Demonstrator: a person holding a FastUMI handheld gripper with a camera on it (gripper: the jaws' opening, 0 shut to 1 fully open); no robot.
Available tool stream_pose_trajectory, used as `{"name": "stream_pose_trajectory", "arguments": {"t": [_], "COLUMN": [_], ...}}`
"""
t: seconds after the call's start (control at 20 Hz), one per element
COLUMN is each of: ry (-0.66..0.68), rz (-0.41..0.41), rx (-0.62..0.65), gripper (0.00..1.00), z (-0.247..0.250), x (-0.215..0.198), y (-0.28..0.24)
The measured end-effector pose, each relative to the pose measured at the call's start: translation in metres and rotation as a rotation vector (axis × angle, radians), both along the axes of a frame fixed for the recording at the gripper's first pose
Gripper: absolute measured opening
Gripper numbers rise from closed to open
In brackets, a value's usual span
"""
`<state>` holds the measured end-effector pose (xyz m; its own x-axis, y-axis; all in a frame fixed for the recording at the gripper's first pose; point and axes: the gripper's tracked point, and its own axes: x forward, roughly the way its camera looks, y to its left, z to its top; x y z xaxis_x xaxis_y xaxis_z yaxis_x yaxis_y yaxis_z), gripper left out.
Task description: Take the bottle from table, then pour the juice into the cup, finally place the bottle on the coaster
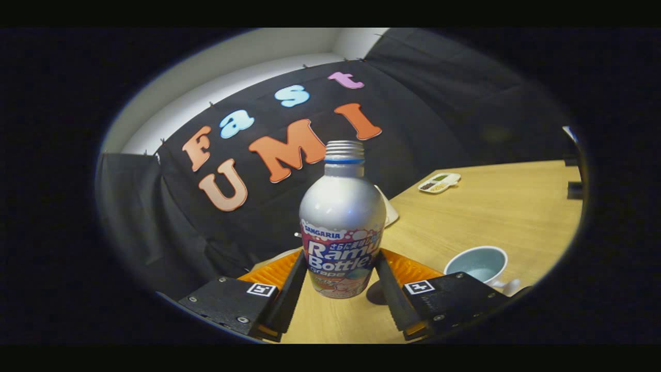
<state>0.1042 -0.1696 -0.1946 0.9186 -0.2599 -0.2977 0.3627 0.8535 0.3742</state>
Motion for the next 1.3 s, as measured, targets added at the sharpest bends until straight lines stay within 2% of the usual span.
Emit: {"name": "stream_pose_trajectory", "arguments": {"t": [0.25,0.45,0.8,1.1,1.3], "ry": [0.066,0.132,0.232,0.307,0.323], "rz": [0.058,0.095,0.152,0.198,0.196], "rx": [-0.283,-0.44,-0.489,-0.465,-0.473], "gripper": [0.75,0.75,0.76,0.76,0.78], "z": [-0.011,-0.032,-0.084,-0.112,-0.116], "x": [0.012,0.015,0.017,0.02,0.022], "y": [-0.002,-0.002,0.002,0.006,0.002]}}
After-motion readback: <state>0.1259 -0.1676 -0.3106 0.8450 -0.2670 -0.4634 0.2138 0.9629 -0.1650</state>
